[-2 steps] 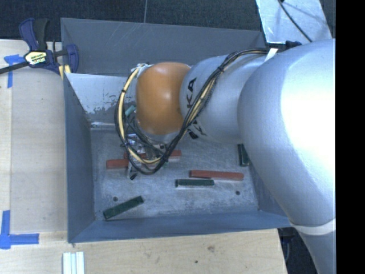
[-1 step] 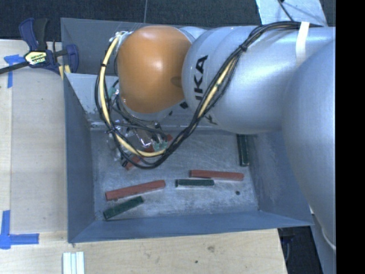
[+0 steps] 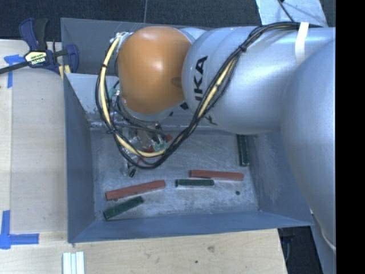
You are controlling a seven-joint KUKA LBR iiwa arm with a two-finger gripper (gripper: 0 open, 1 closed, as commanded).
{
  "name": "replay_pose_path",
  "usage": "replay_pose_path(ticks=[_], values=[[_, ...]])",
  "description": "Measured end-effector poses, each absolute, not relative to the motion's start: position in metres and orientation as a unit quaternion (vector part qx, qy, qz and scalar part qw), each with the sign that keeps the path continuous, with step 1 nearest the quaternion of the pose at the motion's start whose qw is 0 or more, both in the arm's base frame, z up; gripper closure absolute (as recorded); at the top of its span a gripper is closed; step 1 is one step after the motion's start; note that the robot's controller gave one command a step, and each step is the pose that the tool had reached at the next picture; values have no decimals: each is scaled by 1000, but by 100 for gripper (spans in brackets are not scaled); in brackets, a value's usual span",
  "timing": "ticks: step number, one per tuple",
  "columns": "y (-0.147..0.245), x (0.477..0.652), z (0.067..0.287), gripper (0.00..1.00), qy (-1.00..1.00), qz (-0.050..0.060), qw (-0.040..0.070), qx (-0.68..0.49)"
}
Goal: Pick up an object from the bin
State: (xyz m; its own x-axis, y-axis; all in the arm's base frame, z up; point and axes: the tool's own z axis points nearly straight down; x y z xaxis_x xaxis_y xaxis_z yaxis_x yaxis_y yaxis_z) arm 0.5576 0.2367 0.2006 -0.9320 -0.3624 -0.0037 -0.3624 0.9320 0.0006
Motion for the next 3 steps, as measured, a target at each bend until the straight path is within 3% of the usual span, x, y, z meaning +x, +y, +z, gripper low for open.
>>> replay_pose_path(ticks=[1, 2, 3], values=[[172, 507, 68, 0, 917, 0, -2, -399], [174, 509, 71, 100, 918, 0, 1, -398], [182, 506, 240, 100, 905, 0, 6, -425]])
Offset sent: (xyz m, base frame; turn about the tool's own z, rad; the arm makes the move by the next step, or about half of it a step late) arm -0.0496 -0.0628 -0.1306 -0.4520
